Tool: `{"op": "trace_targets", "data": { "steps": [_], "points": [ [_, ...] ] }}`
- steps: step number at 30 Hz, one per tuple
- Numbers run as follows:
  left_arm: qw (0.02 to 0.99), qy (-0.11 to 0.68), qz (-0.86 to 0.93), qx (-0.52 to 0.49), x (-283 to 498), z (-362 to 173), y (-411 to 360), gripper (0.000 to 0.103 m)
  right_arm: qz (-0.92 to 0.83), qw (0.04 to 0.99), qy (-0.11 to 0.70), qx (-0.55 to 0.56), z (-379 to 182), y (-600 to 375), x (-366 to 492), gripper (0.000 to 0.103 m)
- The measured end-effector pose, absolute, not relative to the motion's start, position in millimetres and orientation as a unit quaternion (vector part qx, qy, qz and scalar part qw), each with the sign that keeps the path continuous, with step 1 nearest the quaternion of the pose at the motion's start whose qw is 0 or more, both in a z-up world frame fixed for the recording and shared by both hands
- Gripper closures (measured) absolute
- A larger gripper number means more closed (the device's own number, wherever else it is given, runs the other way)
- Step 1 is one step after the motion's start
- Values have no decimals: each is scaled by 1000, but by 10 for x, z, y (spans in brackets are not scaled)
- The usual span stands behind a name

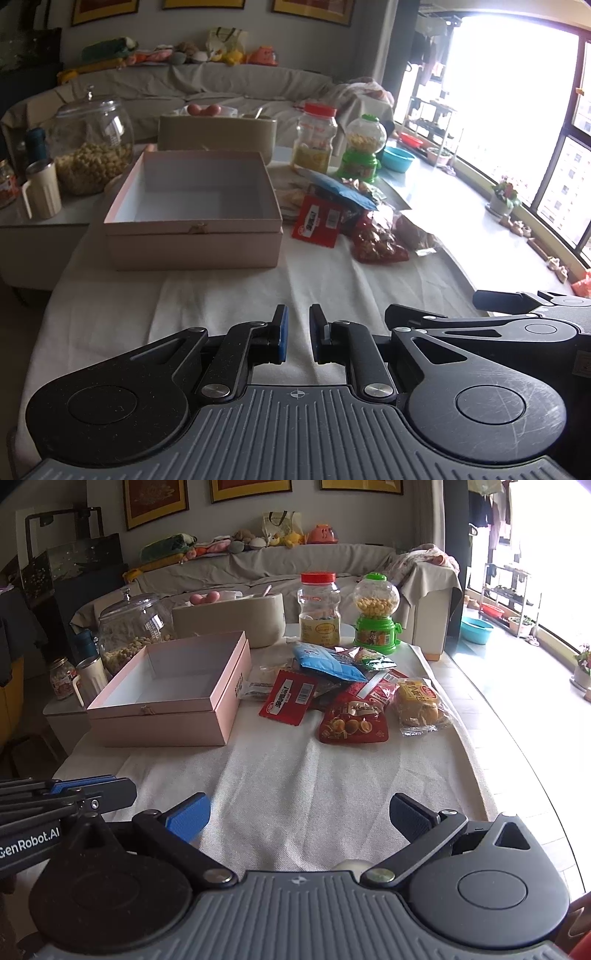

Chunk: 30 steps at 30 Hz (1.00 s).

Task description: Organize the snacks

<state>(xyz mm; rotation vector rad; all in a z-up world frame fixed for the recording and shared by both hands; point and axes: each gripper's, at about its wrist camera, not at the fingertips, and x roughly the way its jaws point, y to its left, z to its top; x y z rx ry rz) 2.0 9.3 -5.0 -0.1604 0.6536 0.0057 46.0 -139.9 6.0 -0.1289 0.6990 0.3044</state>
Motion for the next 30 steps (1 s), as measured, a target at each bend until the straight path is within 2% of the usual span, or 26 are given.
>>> {"op": "trace_targets", "data": {
  "steps": [30],
  "points": [
    [939, 334, 6, -85, 24, -66, 116, 88, 150, 926, 341, -60, 47, -1386, 460, 0]
  ]
}}
